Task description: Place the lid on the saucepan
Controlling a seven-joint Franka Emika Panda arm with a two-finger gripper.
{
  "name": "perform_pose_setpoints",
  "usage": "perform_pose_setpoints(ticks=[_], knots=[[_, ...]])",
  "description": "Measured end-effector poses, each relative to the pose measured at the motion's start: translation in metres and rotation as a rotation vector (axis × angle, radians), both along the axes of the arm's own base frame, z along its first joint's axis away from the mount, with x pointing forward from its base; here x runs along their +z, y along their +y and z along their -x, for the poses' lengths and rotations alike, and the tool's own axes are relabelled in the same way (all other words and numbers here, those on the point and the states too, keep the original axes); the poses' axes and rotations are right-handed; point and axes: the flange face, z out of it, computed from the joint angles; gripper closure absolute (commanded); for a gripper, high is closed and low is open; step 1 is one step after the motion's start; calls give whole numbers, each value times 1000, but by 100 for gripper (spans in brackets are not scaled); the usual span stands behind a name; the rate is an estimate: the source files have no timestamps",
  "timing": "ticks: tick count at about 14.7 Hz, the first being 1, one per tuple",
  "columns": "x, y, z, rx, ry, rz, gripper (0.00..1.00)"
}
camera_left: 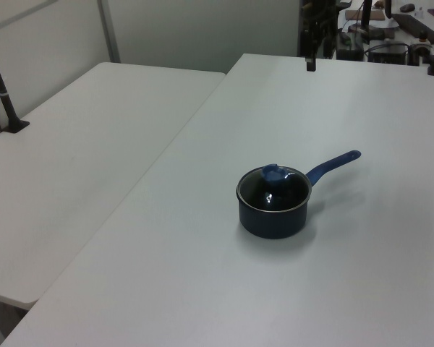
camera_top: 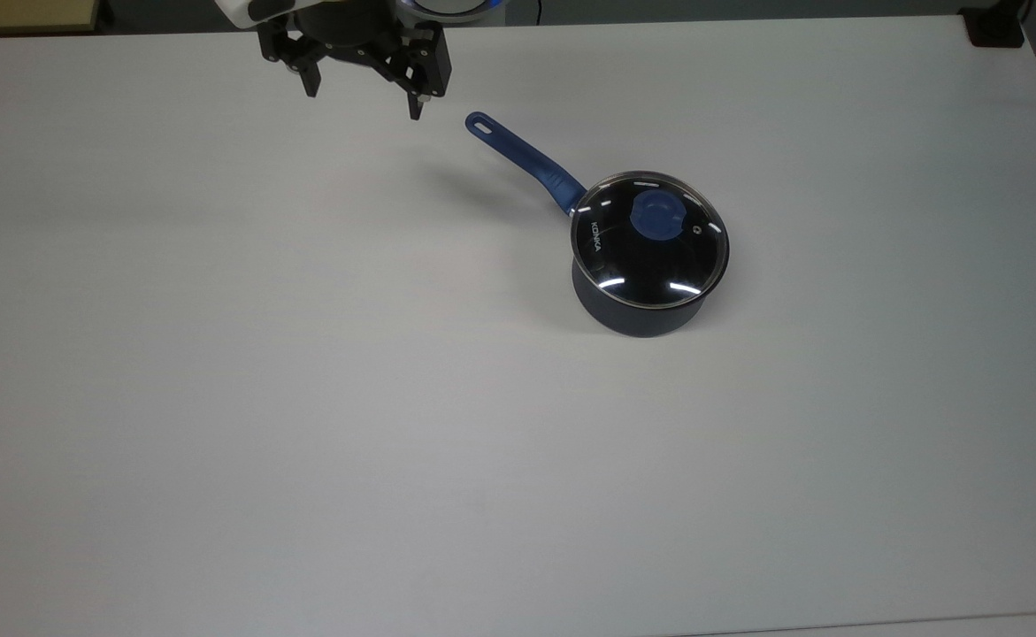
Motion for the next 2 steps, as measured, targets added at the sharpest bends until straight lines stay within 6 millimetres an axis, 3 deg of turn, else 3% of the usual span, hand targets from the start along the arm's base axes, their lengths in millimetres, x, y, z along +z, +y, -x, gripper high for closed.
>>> perform_pose_setpoints(ticks=[2], knots=[[0,-5,0,-8,0,0,0]])
